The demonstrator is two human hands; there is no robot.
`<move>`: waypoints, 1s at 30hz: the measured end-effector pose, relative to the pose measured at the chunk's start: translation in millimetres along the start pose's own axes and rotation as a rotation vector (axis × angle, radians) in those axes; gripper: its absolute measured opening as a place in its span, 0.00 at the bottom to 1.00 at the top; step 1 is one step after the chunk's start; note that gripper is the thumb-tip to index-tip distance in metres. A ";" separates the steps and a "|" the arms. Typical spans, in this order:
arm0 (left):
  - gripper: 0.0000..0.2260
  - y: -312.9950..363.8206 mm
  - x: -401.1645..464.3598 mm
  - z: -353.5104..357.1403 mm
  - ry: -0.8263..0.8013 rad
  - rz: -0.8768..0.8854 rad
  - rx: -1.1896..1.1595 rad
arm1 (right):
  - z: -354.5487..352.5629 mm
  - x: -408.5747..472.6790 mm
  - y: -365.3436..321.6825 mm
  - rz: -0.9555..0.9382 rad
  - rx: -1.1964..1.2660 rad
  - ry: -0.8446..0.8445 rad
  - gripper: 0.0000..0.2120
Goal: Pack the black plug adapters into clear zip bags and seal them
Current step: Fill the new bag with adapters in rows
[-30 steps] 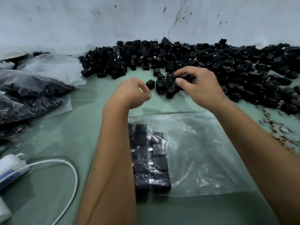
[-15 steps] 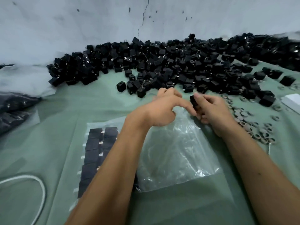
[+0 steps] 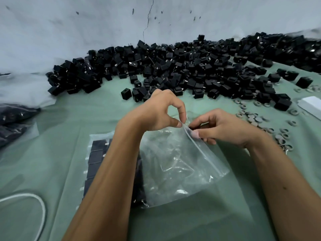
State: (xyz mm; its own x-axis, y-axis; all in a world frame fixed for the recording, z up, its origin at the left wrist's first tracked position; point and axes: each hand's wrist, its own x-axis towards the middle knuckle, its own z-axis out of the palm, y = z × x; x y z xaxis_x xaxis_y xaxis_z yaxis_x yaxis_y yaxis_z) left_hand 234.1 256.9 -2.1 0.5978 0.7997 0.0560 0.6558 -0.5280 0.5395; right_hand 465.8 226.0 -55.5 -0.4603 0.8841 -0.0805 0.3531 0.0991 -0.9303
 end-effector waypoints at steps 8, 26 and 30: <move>0.06 5.3 3.3 -3.8 0.128 0.129 -0.104 | 33.7 10.5 -9.0 -0.242 -0.124 -0.058 0.06; 0.05 1.6 -1.1 -11.4 0.063 0.114 -0.228 | 70.9 30.6 0.6 -0.311 -0.081 0.142 0.08; 0.04 -10.7 -5.8 -18.3 0.096 0.096 -0.246 | 69.1 29.2 -4.4 -0.371 -0.461 0.152 0.08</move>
State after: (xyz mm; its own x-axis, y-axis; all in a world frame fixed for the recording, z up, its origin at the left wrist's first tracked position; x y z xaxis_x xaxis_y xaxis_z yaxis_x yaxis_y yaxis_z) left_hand 215.2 263.1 7.1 0.5976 0.7791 0.1894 0.4601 -0.5267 0.7147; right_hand 394.5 219.8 -78.5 -0.5107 0.8046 0.3030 0.5232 0.5705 -0.6331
